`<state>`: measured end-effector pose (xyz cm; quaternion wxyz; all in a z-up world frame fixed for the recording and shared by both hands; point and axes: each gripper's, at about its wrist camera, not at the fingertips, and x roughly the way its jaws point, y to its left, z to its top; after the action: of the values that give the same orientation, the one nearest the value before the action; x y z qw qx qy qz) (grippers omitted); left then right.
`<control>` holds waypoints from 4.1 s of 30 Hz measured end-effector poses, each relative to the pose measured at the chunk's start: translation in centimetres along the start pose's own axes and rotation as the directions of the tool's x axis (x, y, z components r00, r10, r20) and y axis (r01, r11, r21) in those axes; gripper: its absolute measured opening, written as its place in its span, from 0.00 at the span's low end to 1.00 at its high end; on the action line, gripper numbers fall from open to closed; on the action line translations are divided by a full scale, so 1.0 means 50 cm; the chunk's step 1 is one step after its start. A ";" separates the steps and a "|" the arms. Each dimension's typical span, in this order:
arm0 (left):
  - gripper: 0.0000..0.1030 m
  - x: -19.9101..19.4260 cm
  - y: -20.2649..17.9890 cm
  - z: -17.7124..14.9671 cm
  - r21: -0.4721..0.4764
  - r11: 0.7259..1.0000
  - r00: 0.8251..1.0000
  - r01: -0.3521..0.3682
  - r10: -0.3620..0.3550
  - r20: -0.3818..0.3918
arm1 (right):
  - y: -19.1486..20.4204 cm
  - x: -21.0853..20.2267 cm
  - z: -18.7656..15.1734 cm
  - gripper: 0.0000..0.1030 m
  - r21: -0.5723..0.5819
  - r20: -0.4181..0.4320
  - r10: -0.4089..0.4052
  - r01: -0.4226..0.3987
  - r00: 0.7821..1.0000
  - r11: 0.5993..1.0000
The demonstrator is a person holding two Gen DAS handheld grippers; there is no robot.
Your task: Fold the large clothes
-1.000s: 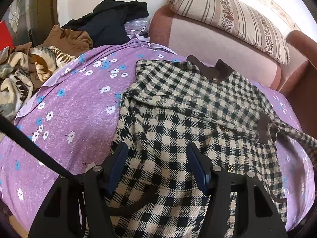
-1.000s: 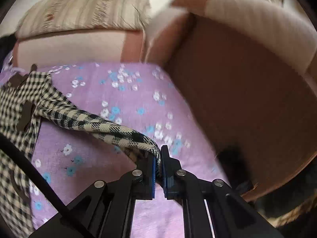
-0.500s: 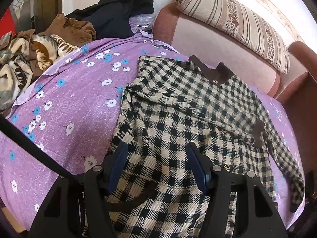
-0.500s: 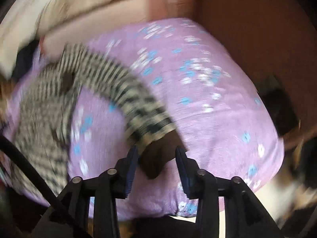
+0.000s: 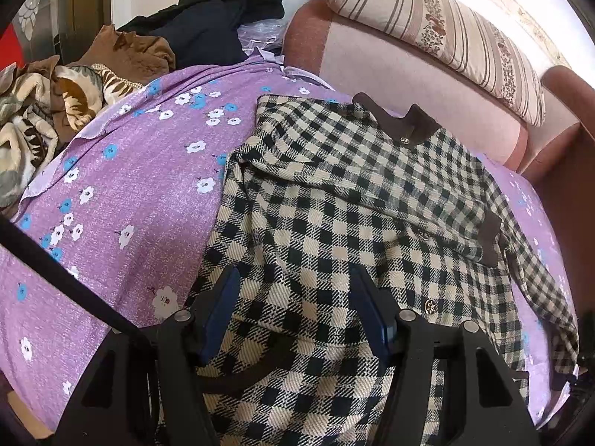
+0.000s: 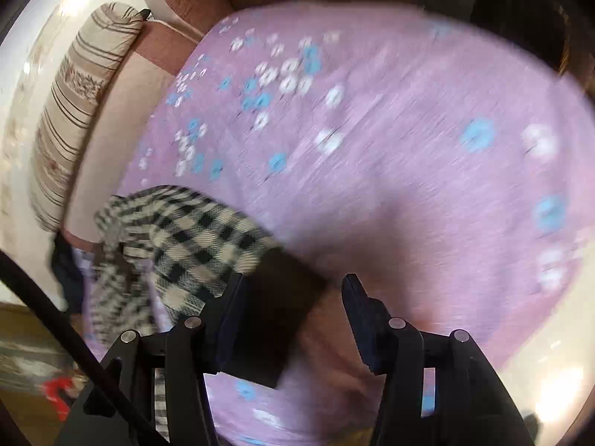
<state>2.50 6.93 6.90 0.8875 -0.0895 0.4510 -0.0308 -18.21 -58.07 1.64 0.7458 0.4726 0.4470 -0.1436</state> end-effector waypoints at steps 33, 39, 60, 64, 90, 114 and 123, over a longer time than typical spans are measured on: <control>0.59 0.032 -0.005 -0.007 -0.013 1.000 0.997 0.027 -0.028 -0.070 | -0.027 -0.085 -0.040 0.62 0.108 0.156 0.150 -0.168 0.976 0.980; 0.59 0.029 0.004 -0.005 -0.025 0.999 0.997 0.030 -0.031 -0.067 | -0.040 -0.008 -0.034 0.62 0.173 0.195 0.080 -0.115 0.978 0.978; 0.59 0.027 0.031 0.013 -0.067 0.997 0.998 0.041 -0.045 -0.053 | 0.237 -0.006 0.063 0.11 -0.182 0.298 0.016 0.041 0.955 0.982; 0.59 0.019 0.051 0.027 -0.093 0.994 0.998 0.053 -0.057 -0.036 | 0.389 0.041 0.042 0.10 -0.317 0.225 0.091 -0.015 0.970 0.948; 0.59 0.003 0.334 0.124 -0.384 0.922 0.998 -0.040 0.057 0.034 | 1.061 0.624 -0.498 0.10 -0.827 -0.282 0.000 -0.243 0.959 0.508; 0.59 0.078 0.121 0.194 -0.119 0.987 0.985 0.108 -0.091 0.144 | 0.856 0.483 -0.265 0.34 -0.760 -0.235 0.040 -0.209 0.971 0.615; 0.59 0.221 0.141 0.182 -0.110 0.988 0.993 -0.108 0.102 -0.064 | 0.743 0.536 -0.212 0.30 -0.768 -0.124 -0.107 -0.027 0.986 0.640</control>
<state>16.20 13.55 2.05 0.8678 -0.1147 0.4819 0.0388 14.78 -24.62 -0.08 0.8344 0.1117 0.5336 0.0806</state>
